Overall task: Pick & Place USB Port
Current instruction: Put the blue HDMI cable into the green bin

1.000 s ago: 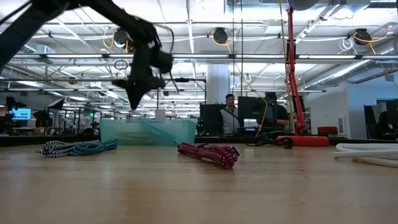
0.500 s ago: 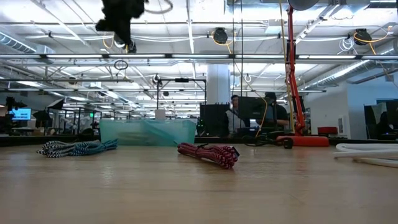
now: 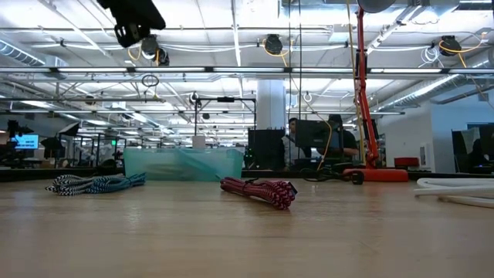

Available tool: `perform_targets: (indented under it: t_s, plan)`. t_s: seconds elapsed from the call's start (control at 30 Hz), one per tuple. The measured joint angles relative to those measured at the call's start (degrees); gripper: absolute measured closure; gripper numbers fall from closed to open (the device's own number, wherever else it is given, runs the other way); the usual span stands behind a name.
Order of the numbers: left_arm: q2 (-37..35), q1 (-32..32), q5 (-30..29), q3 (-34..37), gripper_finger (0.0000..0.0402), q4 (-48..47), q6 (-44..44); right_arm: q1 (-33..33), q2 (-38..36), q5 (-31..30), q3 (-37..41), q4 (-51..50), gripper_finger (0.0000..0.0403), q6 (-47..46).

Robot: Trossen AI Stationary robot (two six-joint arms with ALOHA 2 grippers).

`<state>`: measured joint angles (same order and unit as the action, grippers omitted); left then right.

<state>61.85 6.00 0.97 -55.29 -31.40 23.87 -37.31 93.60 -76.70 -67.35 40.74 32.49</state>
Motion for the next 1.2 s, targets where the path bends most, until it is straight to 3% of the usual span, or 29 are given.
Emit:
perform_targets:
  t_s: [0.17,0.3,0.37,0.5,0.6,0.93,1.2]
  plan:
    - [0.6,5.7,0.0,9.9,0.04,18.2,-0.8,-3.9,-1.2,0.2,0.0,-4.7,0.0126,-5.9]
    - [0.8,8.1,0.5,13.7,0.04,25.0,-3.4,-7.0,-3.1,2.8,0.0,-17.6,0.0126,-20.8]
    - [0.7,9.0,0.4,14.4,0.0397,26.4,-5.4,-8.5,-4.5,10.7,0.0,-29.2,0.0126,-33.4]
    - [0.7,10.3,0.4,14.6,0.0394,27.2,-8.0,-9.0,-5.6,35.6,0.0,-44.6,0.0126,-55.3]
    - [0.7,10.6,0.4,14.6,0.0399,29.2,-9.5,-9.6,-5.5,43.4,2.7,-47.3,0.0126,-65.8]
    - [0.7,10.0,0.4,14.6,0.0397,31.5,-11.4,-11.9,-5.5,46.9,16.3,-45.4,0.0126,-89.4]
    - [0.7,10.2,0.3,14.6,0.0386,28.6,-9.8,-13.2,-5.5,50.1,20.0,-45.8,0.0126,-89.7]
